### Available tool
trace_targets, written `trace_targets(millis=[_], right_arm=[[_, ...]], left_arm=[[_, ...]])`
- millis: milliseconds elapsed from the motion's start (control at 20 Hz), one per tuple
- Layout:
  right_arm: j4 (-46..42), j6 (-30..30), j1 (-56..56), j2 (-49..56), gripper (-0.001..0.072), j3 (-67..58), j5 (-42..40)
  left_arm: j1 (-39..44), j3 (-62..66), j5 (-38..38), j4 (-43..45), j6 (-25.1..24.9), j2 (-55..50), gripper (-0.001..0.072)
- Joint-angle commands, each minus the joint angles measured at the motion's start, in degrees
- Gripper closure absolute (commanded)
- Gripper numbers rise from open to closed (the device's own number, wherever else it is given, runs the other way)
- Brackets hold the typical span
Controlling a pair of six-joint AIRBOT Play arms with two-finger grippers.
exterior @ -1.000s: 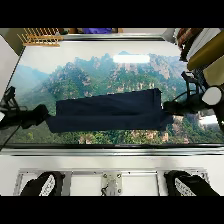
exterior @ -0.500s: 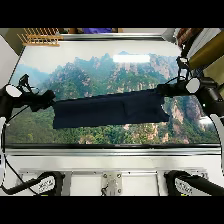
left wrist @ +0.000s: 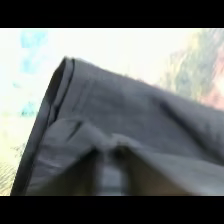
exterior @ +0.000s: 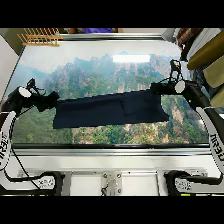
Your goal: Fold the clothes and pants, and hang the long-sleeved shirts on hangers.
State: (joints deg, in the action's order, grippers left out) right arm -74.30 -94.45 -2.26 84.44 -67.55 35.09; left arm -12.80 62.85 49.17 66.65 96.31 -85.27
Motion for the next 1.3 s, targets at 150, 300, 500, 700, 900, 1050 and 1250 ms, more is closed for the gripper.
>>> trace_targets(millis=[150, 300, 500, 700, 900, 1050, 1250], right_arm=[[6.64, 0.15, 1.11, 0.76, 0.0042, -2.36, -2.51], [7.34, 4.22, 6.45, 0.17, 0.0042, -6.91, 11.65], [18.38, 20.96, 19.87, 2.32, 0.0041, -7.69, 30.60], [23.10, 26.60, 30.56, 9.53, -0.0002, -7.69, 37.79], [28.63, 29.99, 33.77, 16.79, -0.0002, -7.72, 38.21], [33.62, 32.24, 32.09, 21.00, -0.0002, -7.72, 39.45], [36.59, 32.35, 26.49, 24.17, -0.0002, -7.74, 39.95]], left_arm=[[-0.20, 5.20, -1.14, -4.74, -1.60, -0.68, 0.0088], [-1.18, 9.86, 3.23, -4.70, -1.84, 1.60, 0.0089], [1.27, 8.07, 4.85, -4.72, -3.50, 8.61, 0.0092], [8.96, 1.40, 3.15, -4.87, -3.30, 14.78, 0.0695], [18.34, -3.13, 2.89, -4.94, -2.36, 17.18, 0.0695], [24.24, -3.10, 1.29, -4.90, -1.79, 16.87, 0.0695], [28.28, -3.10, -1.77, -4.90, -1.75, 16.87, 0.0695]])
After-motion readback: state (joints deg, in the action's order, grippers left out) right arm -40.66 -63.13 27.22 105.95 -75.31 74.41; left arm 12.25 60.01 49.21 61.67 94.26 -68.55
